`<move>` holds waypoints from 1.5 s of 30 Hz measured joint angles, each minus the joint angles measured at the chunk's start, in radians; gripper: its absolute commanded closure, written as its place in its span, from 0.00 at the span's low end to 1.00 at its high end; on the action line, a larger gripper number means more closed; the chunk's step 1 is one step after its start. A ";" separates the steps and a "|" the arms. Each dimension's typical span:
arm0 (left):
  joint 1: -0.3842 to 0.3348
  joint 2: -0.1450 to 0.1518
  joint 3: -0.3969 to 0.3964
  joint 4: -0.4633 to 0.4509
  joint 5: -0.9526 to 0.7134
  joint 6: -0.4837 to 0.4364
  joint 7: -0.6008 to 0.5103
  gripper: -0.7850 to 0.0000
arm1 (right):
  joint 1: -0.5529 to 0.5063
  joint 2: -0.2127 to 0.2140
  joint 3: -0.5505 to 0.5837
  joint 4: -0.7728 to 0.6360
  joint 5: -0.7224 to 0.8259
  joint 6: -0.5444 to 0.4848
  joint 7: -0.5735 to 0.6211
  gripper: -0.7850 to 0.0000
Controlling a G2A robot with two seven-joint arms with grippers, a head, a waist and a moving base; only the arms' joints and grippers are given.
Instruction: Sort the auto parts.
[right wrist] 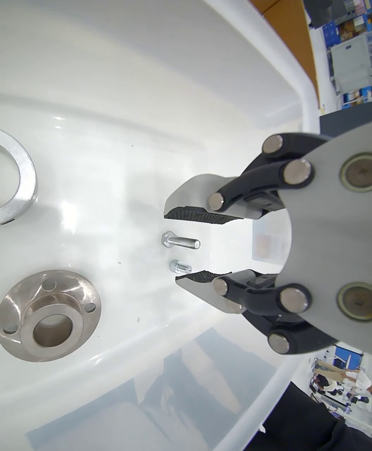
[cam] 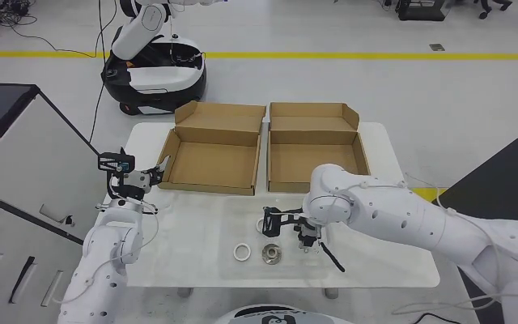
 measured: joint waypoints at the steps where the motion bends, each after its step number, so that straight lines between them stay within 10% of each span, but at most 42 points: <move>1: 0.000 0.000 0.000 0.000 0.000 0.000 0.000 0.00 | -0.002 0.000 0.001 0.001 -0.002 0.000 -0.001 0.57; 21: 0.000 0.000 0.000 0.000 0.000 0.000 0.000 0.00 | -0.037 -0.006 0.031 0.038 -0.019 -0.011 0.008 0.72; 25: 0.000 0.000 0.000 0.000 0.000 0.000 0.000 0.00 | -0.042 -0.006 0.039 0.036 -0.021 -0.015 0.008 1.00; 45: 0.000 0.000 0.000 0.000 0.000 0.000 0.000 0.00 | -0.042 0.038 0.148 -0.095 0.042 0.004 0.067 1.00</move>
